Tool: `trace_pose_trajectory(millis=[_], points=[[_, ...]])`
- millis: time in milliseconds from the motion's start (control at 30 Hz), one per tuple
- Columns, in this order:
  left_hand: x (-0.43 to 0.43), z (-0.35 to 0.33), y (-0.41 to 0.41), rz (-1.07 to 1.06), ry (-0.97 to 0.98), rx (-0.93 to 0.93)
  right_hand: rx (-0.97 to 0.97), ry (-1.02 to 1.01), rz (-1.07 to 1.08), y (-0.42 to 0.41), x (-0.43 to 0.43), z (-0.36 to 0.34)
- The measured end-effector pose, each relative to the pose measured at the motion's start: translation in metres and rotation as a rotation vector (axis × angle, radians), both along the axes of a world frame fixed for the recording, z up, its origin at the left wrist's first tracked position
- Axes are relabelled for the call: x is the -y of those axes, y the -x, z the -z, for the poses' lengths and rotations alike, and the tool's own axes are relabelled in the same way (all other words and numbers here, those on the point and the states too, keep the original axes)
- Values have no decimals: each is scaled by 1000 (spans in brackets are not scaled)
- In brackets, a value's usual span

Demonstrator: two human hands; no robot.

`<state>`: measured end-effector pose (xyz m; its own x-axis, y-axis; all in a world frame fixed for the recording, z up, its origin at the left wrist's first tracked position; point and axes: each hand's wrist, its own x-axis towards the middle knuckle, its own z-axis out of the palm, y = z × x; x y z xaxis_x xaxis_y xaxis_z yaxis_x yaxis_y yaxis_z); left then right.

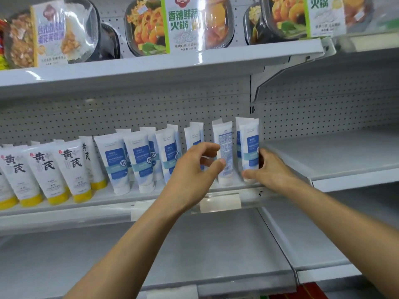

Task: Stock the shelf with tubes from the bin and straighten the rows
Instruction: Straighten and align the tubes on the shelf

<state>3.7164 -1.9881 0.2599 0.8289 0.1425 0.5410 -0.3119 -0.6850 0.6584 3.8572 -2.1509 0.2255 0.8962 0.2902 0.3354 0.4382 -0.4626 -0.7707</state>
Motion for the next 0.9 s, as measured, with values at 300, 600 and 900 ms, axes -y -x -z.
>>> trace_pose_trajectory(millis=[300, 600, 900], points=[[-36, -71, -30, -8, -200, 76, -50, 48, -26, -4, 30, -29], [-46, -135, -93, -49, -379, -33, 162, 160, -72, -57, 41, -139], [-41, -149, -149, -185, -644, -403, 66, 720, -267, -90, -10, -169]])
